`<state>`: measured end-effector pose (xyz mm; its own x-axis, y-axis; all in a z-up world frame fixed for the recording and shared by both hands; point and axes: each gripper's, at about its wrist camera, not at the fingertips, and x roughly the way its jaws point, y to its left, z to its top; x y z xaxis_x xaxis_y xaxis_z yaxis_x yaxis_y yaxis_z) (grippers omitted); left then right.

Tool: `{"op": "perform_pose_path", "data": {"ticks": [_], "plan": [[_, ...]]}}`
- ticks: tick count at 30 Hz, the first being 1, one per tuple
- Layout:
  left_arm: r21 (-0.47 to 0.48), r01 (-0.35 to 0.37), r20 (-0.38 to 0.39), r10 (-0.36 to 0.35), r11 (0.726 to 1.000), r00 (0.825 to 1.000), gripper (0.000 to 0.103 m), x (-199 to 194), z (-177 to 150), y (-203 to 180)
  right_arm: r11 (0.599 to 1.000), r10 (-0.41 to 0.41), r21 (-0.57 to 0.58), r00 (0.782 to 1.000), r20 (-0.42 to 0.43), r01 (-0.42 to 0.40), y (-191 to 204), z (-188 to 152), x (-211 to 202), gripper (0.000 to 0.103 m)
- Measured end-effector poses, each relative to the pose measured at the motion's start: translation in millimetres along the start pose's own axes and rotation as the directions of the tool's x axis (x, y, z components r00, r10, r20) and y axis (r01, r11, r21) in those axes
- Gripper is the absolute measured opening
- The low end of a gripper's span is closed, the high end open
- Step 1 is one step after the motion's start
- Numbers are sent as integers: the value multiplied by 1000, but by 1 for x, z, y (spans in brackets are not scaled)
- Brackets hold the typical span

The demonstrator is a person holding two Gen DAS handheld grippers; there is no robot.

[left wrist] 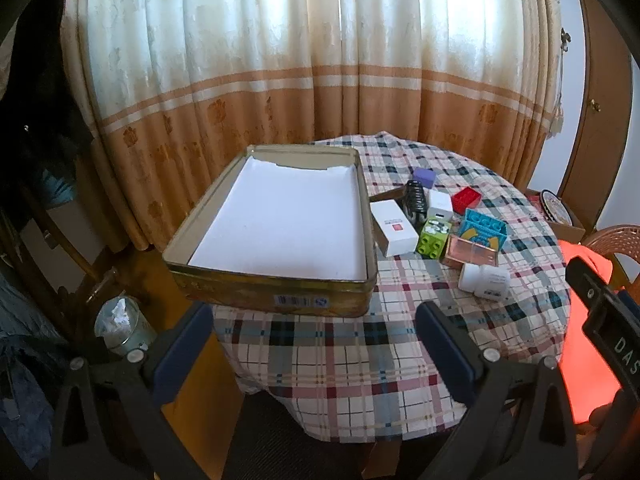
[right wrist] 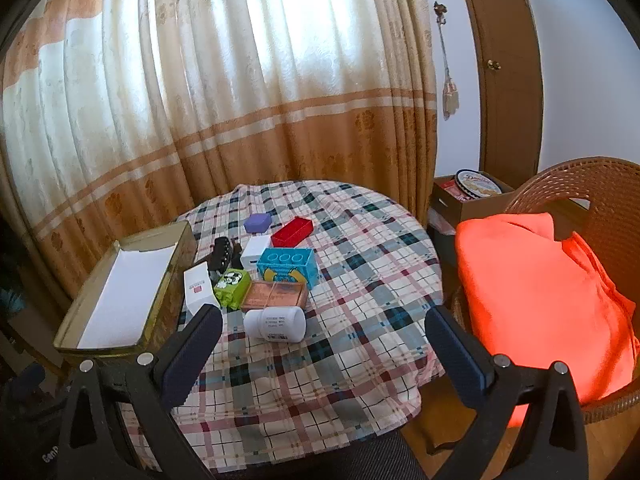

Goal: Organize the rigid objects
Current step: 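Move the right gripper to the white pill bottle, then close the right gripper on the white pill bottle and lift it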

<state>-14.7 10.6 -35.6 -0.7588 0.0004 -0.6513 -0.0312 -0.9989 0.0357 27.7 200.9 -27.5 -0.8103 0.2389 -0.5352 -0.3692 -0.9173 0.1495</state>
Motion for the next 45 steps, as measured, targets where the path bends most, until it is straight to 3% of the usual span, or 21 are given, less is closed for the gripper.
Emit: {"op": "perform_pose_path", "data": {"ticks": [10, 16, 22, 33, 36, 40, 42, 45], "plan": [[31, 61, -2, -61, 998, 998, 102, 29, -4, 0, 1000, 5, 11, 998, -65, -4, -13, -11, 37, 102], [75, 61, 23, -63, 995, 998, 102, 39, 0, -5, 997, 67, -20, 992, -104, -69, 0, -15, 59, 102], [26, 68, 19, -68, 997, 997, 102, 49, 9, 9, 994, 87, -54, 984, -155, -97, 14, -16, 83, 101], [22, 61, 15, -62, 998, 998, 102, 62, 21, 18, 992, 77, -76, 958, -276, -102, 38, -19, 124, 96], [35, 66, 27, -67, 997, 997, 102, 62, 26, 18, 989, 64, -113, 955, -290, -101, 44, -20, 130, 81], [39, 85, -2, -85, 996, 996, 102, 68, 31, 17, 985, 54, -142, 951, -305, -101, 49, -19, 134, 76], [22, 99, -22, -99, 995, 995, 102, 72, 33, 17, 983, 61, -148, 951, -303, -110, 47, -17, 135, 66], [20, 107, -27, -106, 994, 994, 102, 73, 36, 14, 977, 86, -158, 946, -314, -141, 45, -15, 135, 65]]}}
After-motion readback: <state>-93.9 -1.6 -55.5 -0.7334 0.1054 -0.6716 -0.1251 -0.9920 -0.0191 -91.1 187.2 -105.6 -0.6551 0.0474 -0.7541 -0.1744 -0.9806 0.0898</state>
